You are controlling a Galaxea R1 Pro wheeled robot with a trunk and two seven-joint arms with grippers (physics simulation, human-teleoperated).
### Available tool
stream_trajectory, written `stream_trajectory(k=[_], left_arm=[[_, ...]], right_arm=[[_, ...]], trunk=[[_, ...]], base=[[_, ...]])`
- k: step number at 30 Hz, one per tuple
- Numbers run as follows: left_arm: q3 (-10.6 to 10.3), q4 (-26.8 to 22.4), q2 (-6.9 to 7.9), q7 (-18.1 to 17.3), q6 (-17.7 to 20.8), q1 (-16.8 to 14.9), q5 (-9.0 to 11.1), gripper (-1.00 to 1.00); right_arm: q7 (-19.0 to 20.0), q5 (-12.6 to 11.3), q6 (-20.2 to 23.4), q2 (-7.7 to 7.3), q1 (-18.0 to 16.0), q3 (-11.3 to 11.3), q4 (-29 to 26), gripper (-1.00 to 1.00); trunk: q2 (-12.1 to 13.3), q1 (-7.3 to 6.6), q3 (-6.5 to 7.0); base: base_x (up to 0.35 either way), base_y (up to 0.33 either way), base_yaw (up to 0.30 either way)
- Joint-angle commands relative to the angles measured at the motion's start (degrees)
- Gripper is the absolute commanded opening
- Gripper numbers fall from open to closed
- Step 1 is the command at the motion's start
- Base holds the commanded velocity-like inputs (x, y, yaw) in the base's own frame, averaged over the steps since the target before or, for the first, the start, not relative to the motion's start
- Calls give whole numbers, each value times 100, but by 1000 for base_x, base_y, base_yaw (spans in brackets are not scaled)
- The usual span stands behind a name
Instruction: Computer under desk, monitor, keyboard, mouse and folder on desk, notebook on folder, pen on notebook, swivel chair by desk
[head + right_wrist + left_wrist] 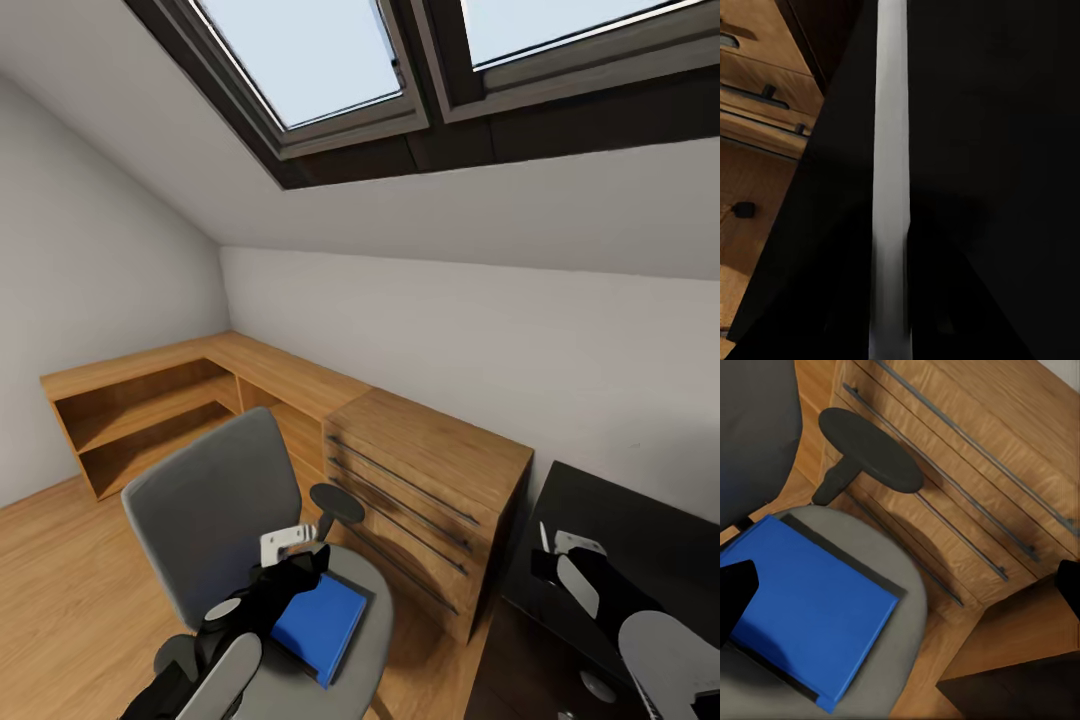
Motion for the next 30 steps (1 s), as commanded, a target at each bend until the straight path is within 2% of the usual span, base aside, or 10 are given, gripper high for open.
stream_trajectory(k=[1,7,17,30], left_arm=[[-20,0,-29,48,6,-8,37,100],[-46,20,-98,48,6,-9,37,100],[-51,29,-109,48,9,-9,37,100],[-51,32,-118,48,4,-9,37,100]], right_arm=[[-37,-60,5,-1,-3,48,-7,-100],[-14,-58,-23,-25,-3,52,1,-100],[-10,-58,-28,-30,-3,55,2,-100],[-9,-58,-29,-30,-3,50,1,-100]], trunk=[[-6,1,-8],[-6,1,-8],[-6,1,-8],[-527,286,-242]], base=[[0,0,0],[0,0,0],[0,0,0],[0,0,0]])
